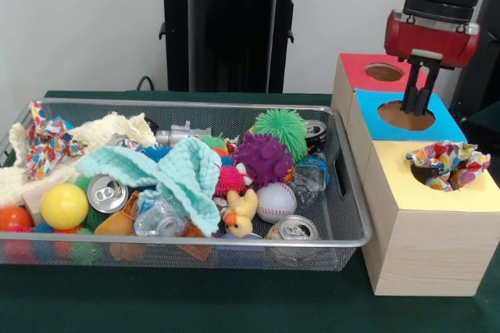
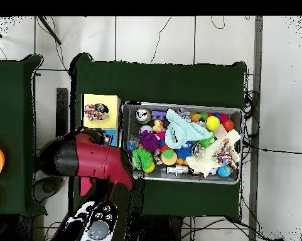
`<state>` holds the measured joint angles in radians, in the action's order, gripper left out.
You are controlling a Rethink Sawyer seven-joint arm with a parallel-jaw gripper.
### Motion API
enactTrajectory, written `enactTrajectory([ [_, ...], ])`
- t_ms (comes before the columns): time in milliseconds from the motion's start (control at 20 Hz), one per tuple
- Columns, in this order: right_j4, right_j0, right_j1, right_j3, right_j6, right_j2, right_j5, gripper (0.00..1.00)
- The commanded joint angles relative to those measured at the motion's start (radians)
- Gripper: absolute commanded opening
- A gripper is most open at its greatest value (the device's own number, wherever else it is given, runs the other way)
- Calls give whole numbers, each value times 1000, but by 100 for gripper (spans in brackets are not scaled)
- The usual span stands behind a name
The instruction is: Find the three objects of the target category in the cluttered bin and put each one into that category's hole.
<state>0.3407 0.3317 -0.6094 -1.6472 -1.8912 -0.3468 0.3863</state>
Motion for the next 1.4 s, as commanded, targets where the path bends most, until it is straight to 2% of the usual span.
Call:
enactTrajectory([
  [50,58,7,47,34,-271,34,-23,0],
  [350,108,7,86,65,-295,64,-89,0],
  [500,130,-14,79,45,-290,109,-153,0],
  [650,148,-19,80,38,-293,123,-186,0],
  [1000,158,-35,88,23,-264,152,-235,0],
  [1400,167,-37,119,41,-250,147,-241,0],
])
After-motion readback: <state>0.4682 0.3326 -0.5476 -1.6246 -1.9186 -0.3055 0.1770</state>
